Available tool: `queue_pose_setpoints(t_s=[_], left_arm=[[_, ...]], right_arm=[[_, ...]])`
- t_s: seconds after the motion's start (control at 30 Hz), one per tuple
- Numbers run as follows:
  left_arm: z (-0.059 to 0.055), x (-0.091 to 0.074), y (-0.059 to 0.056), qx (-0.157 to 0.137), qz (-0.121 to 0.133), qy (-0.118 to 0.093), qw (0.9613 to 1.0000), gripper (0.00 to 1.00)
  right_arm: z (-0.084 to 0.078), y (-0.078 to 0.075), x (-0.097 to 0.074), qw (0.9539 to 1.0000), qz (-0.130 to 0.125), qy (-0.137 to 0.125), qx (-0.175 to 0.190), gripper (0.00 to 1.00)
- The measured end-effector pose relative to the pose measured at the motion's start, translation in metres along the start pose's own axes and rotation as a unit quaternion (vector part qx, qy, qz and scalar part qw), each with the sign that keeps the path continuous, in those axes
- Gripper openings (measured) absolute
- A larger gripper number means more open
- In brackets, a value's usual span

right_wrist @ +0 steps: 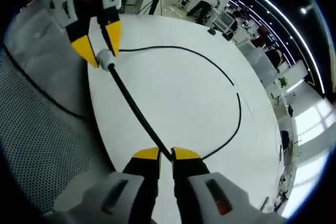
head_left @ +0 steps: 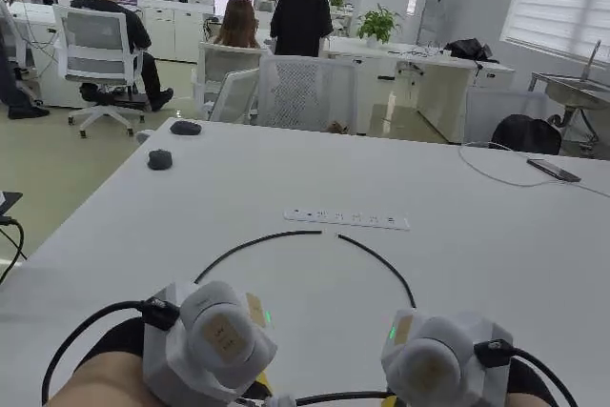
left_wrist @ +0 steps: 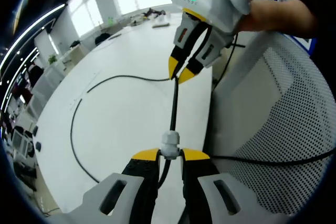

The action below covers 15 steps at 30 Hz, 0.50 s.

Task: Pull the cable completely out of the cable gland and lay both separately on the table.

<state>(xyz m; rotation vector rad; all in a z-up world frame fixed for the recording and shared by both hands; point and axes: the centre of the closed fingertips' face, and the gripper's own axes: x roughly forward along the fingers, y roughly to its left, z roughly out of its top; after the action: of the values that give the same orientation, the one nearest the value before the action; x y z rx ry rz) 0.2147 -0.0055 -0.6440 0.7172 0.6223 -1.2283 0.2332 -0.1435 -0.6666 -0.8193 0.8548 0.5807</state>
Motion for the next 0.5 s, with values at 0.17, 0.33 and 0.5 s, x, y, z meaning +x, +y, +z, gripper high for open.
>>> queue_pose_setpoints(t_s=[0.17, 0.33, 0.5], left_arm=[[-0.003, 0.001, 0.001, -0.016, 0.001, -0.001, 0.9999, 0.16], [-0.001, 0.006, -0.001, -0.005, 0.020, -0.003, 0.9998, 0.16], [0.003, 0.006, 0.005, 0.012, 0.042, -0.015, 0.9989, 0.16]], right_arm=[[-0.010, -0.002, 0.001, 0.9997, -0.007, 0.023, 0.011, 0.08], [0.044, 0.031, -0.005, 0.9951, 0.041, -0.074, -0.051, 0.23], [0.086, 0.063, -0.010, 0.9827, 0.082, -0.144, -0.083, 0.20]])
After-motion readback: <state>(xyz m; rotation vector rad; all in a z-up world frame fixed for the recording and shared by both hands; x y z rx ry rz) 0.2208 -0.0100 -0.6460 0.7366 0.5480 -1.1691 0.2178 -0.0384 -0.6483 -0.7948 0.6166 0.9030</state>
